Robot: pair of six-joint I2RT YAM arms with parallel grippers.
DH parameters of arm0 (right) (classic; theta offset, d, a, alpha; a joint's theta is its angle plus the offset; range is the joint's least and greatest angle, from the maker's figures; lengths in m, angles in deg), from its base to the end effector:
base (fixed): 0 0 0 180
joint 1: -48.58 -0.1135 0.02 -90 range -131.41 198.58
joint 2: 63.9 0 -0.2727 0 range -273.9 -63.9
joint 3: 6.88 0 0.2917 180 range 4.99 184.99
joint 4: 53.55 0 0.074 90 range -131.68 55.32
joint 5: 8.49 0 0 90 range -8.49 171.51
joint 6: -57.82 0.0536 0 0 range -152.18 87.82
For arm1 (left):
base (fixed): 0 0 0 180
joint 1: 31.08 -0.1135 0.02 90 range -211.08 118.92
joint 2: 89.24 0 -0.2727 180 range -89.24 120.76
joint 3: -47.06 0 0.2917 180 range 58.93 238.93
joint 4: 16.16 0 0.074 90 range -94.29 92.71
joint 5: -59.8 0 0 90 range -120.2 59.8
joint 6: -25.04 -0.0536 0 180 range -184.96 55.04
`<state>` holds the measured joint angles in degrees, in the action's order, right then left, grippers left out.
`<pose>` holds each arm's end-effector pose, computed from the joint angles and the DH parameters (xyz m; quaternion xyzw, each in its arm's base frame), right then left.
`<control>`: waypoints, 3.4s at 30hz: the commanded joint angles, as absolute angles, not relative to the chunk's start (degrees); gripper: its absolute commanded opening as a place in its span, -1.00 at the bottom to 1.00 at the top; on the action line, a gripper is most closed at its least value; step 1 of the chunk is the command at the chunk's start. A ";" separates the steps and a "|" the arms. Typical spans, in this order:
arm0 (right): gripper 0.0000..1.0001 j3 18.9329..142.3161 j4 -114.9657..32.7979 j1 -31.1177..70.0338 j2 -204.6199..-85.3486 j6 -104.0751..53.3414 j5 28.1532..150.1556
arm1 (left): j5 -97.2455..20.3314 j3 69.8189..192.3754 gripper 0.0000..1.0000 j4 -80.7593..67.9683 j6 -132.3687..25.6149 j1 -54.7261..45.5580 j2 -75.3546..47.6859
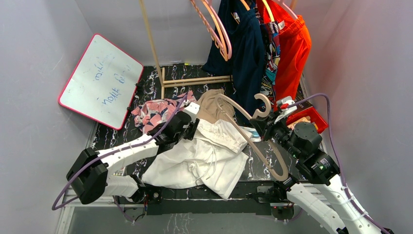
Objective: Place the shorts on the hanger
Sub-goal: Hang the shorts on the hanger.
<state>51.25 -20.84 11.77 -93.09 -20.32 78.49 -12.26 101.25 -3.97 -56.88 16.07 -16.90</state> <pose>0.1334 0.0963 0.3793 -0.1400 0.7164 0.2640 0.6305 0.2313 -0.2251 0.2193 0.2134 0.8335 -0.1079 0.4981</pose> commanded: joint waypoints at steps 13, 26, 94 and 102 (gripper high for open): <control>-1.00 57.38 -18.65 11.64 -88.35 -32.67 94.91 | -11.29 122.07 -1.00 9.35 -54.03 16.00 -11.34; -1.00 55.36 -20.15 11.63 -89.45 -35.20 101.12 | -16.50 132.21 -1.00 24.29 -47.89 15.76 -9.42; -1.00 40.46 -51.72 9.14 -106.92 -30.11 107.47 | -26.85 139.24 -1.00 26.96 -42.81 15.76 -14.22; -1.00 38.74 -54.99 9.12 -105.20 -28.28 106.65 | -26.81 138.73 0.06 27.62 -43.13 15.74 -15.59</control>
